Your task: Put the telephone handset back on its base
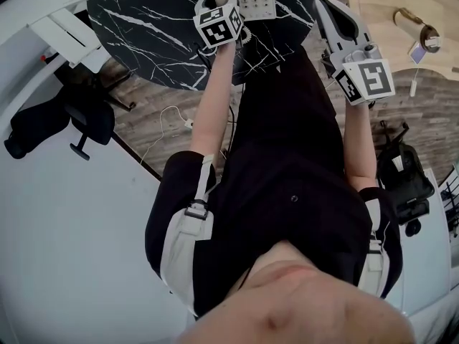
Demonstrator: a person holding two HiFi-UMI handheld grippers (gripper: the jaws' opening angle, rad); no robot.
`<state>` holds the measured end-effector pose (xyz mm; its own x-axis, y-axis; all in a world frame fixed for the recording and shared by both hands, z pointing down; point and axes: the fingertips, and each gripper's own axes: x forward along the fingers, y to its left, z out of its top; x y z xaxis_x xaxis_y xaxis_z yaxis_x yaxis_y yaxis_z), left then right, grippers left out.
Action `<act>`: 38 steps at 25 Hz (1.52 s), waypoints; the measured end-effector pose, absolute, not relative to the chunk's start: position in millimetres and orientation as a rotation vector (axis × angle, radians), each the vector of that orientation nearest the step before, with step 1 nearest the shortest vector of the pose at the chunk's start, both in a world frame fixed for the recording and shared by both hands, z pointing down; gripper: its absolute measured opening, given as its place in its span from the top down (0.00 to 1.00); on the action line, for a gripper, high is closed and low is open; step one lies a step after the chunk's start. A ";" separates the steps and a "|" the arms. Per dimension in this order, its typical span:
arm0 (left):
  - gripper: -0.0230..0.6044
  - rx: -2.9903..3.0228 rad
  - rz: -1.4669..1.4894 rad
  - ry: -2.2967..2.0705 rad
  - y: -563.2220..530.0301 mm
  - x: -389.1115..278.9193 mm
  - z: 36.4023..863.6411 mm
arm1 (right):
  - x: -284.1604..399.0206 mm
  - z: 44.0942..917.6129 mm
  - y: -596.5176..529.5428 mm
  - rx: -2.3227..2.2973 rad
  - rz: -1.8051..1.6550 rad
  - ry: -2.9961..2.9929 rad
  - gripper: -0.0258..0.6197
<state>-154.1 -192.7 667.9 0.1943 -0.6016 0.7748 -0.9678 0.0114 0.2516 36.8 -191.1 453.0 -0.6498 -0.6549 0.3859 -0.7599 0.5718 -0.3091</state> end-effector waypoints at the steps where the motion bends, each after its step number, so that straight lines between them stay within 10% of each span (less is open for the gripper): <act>1: 0.58 1.687 0.586 -1.499 -192.4 -153.2 667.8 | 37.0 453.6 -190.5 1.180 0.671 -2.575 0.91; 38: 0.74 2.038 0.383 -1.521 -127.2 -131.0 514.5 | 20.0 372.7 -134.5 1.277 0.461 -2.737 0.91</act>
